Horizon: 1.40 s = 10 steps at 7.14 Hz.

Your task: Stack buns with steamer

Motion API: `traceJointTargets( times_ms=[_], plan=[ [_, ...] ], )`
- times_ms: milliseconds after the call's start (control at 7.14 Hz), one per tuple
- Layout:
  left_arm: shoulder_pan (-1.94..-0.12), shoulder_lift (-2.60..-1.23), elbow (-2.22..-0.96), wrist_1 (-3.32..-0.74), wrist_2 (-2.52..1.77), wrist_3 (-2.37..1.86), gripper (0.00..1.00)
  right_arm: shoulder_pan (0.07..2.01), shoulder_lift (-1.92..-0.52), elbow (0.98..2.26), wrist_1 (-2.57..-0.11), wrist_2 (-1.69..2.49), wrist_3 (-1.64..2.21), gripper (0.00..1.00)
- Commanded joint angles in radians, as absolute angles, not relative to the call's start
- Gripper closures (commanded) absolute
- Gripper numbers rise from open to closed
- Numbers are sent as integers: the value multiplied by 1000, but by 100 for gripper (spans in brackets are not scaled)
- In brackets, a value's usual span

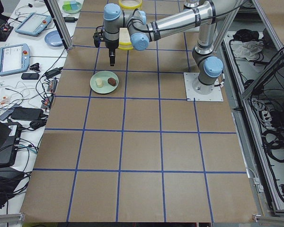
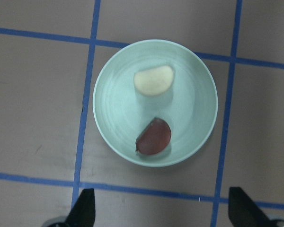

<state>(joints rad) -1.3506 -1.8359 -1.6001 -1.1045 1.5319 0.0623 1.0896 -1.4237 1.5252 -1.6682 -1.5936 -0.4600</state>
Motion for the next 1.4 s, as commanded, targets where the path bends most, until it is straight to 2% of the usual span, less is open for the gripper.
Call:
traceJointTargets(
  times_ms=[0,420,980,1120,1260],
  plan=[
    [-1350,-1984,-1600,-877,1528,29,0,933,-1300,1491,-1753,-1618,-631,0],
    [-1350,-2123,-1586,-731,1522,28,0,854,-1074,1491,-1980,-1611,-768,0],
    [-1350,-2229,-1586,-713,1473,17,5,844,-1028,1537,-1980,-1609,-767,3],
    [-1350,-2238,-1585,-715,1473,17,32,844,-1026,1546,-1982,-1609,-767,10],
    [-1350,-2237,-1580,-715,1476,31,82,844,-1020,1549,-1983,-1609,-767,23]
  ],
)
